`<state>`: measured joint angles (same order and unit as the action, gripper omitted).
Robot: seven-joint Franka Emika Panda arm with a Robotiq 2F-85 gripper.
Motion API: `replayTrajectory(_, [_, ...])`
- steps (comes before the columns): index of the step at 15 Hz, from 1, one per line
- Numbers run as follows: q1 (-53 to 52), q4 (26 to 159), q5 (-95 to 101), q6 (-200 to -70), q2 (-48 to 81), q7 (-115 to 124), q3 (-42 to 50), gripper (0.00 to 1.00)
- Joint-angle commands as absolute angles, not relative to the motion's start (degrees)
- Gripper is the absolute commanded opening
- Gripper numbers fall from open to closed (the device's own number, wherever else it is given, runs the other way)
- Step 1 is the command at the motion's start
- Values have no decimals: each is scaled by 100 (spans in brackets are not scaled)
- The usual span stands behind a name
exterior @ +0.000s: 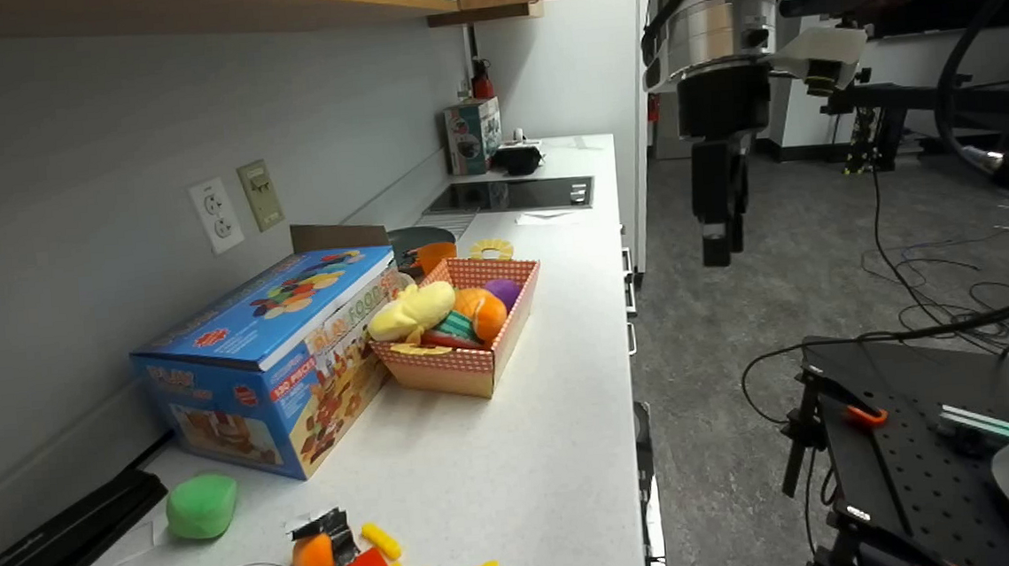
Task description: Close the cabinet door
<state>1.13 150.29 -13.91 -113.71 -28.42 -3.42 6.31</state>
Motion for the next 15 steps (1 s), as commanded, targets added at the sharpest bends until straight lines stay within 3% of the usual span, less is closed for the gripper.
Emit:
replayTrajectory(1, [192, 14853, -1269, -11445, -2727, -319, 534, 100])
replayTrajectory(8, [341, 15091, -721, -10935, -4134, -253, 411, 100])
replayTrajectory(15, [-199, 15304, -911, -9893, -5278, -891, 305, 100])
